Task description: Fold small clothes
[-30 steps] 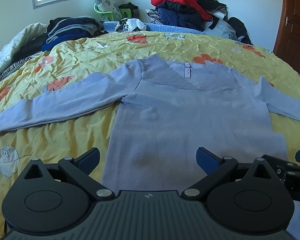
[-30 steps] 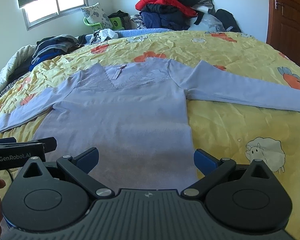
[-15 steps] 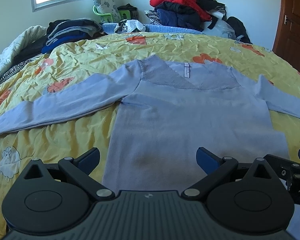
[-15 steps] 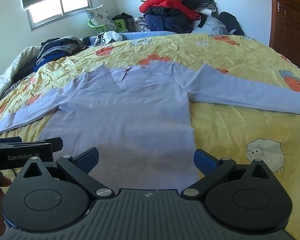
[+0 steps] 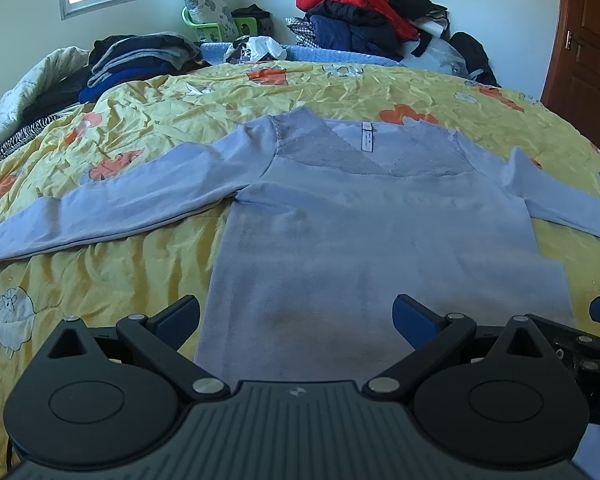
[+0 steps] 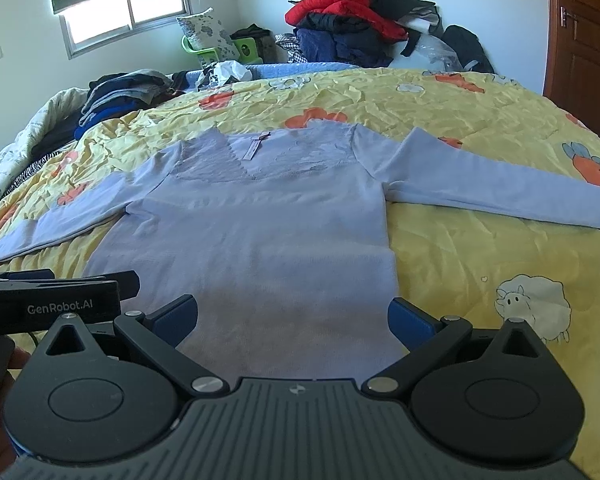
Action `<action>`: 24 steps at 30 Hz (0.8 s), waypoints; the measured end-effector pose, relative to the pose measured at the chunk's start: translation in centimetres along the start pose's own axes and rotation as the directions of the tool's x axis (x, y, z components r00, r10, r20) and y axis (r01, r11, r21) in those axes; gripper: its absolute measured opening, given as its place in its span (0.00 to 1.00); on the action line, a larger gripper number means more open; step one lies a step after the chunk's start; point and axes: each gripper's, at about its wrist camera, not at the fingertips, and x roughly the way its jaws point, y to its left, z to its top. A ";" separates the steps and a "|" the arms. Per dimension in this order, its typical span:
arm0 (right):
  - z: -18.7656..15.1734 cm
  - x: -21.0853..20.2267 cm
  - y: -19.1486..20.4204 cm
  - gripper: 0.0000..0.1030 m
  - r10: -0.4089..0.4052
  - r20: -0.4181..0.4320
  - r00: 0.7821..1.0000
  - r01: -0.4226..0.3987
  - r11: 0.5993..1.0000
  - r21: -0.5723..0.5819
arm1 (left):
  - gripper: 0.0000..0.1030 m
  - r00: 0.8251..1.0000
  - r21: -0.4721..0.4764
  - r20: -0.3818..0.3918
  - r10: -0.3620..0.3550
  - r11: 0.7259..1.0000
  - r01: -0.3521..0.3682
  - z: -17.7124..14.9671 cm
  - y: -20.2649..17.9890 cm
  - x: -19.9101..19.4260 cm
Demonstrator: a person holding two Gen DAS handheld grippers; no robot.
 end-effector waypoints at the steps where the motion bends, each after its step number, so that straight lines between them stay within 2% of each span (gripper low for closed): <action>1: 0.0 0.0 0.0 0.99 0.001 0.000 1.000 -0.001 1.000 -0.001 | 1.00 1.000 0.001 -0.001 0.000 1.000 0.000 0.0 -0.1 0.0; 24: -0.3 -0.3 -0.6 0.99 0.015 0.006 1.000 -0.015 1.000 -0.001 | 1.00 1.000 0.009 -0.001 -0.002 1.000 0.002 -0.1 -0.4 0.2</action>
